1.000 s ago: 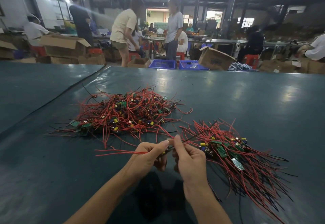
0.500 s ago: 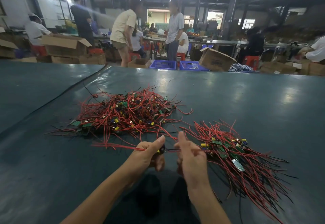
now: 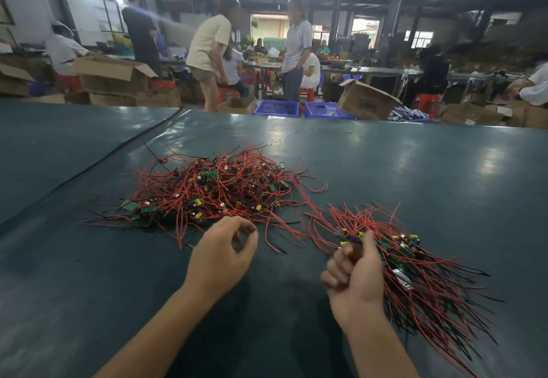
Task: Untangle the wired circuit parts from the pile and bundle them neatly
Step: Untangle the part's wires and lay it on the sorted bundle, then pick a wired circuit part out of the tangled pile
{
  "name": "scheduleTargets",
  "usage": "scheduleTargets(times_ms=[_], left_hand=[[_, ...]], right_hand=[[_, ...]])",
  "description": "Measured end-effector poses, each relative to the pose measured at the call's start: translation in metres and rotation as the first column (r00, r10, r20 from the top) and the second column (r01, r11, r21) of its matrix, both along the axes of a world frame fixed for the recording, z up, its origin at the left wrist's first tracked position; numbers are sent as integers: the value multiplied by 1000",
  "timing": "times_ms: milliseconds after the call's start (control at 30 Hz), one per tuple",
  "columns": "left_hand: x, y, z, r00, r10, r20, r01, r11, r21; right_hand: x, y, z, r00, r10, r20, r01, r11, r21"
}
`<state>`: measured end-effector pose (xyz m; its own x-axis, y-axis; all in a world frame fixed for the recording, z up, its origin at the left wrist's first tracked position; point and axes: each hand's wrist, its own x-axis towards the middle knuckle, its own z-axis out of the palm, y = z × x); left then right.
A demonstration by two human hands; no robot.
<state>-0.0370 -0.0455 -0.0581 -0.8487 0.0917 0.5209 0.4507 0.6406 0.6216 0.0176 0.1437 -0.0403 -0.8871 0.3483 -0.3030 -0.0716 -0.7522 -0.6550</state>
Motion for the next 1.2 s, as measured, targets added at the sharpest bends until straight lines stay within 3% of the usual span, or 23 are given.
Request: scheduleTargets(times_ms=[33,100,167,267,367,467,633,733,833,900,1033,1200], left_hand=[[-2,-5,-2,995,55,-80,-67,985,-158],[-7,-11,-9,993,116,-3,-110,933,-342],[-10,-12,-16,973,184,137,-102,882,-460],[-13,-12,-25,959,203,199,-55,819,-571],[-16,-14,-24,969,192,156,-69,817,-573],[-15,-13,-21,985,157,67,-109,880,-462],[0,-1,-6,970,42,-238,-96,972,-216],[10,8,2,939,-54,-339,12,992,-123],[18,15,6,884,-180,-431,145,983,-115],[22,17,6,848,-294,-442,244,955,-167],[28,21,6,814,-469,-342,385,877,-287],[28,20,6,839,-457,-296,372,878,-300]], right_hand=[[1,5,2,999,-11,-45,7,996,-87],[3,11,3,992,-41,-119,19,984,-177],[4,14,4,987,-70,-141,44,983,-178],[4,11,4,990,-77,-120,59,987,-150],[4,7,4,994,-60,-87,50,993,-109],[3,5,3,995,-48,-82,42,996,-74],[0,3,-1,999,7,-46,-6,1000,28],[-3,-3,-5,998,48,51,-58,972,229],[-5,-13,-10,991,36,125,-95,857,507],[-3,-18,-10,985,99,139,-161,808,566],[0,-24,-7,975,179,131,-222,800,558],[3,-21,-2,984,176,26,-167,867,469]])
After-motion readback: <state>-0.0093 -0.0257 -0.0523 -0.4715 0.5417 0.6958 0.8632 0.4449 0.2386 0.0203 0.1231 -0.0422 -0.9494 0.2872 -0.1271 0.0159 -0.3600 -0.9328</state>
